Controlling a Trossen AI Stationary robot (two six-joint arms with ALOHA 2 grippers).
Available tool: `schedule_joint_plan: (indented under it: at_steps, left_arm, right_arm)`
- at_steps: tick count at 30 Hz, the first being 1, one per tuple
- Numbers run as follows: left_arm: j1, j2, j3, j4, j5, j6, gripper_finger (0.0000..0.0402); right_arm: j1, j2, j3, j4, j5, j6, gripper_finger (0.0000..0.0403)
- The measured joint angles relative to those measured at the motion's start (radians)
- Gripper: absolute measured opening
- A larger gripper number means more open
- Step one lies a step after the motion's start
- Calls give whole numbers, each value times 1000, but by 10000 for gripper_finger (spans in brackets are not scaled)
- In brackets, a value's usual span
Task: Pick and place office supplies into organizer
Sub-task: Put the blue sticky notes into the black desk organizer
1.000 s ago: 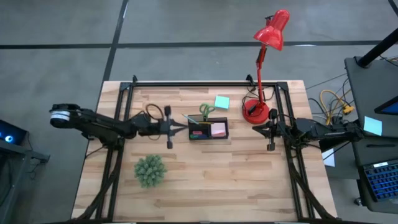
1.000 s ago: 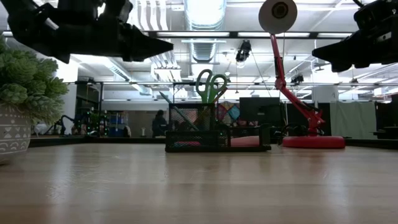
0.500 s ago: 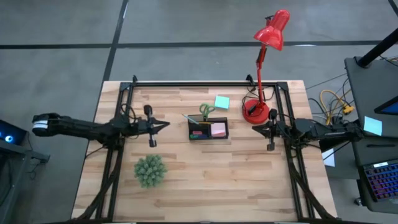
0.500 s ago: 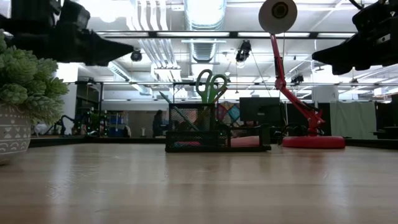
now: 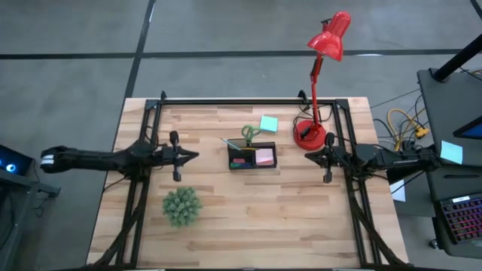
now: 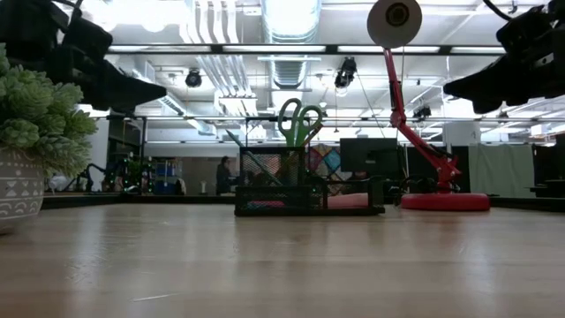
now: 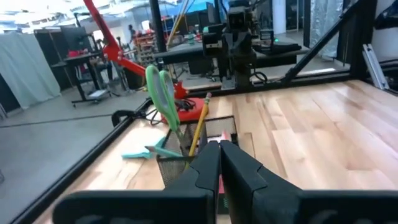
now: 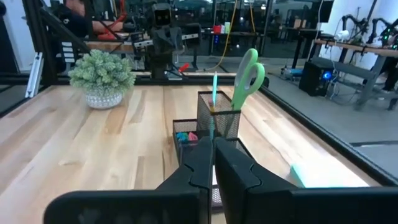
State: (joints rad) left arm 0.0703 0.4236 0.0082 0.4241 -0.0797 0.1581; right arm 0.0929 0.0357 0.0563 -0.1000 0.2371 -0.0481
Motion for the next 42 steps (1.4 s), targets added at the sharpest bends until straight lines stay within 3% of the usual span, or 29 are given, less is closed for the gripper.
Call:
schedule_joint_plan:
  at_steps: [7, 17, 42]
  left_arm:
    - [-1, -188, 0, -272, 1, -41, 0]
    - [-1, -395, 0, -407, 97, -44, 0]
    - [0, -321, -2, -388, 101, -48, 0]
  right_arm:
    - [0, 0, 0, 0, 0, 48, 8]
    - [0, 0, 0, 1, 0, 74, 9]
    - [0, 0, 0, 32, -2, 100, 9]
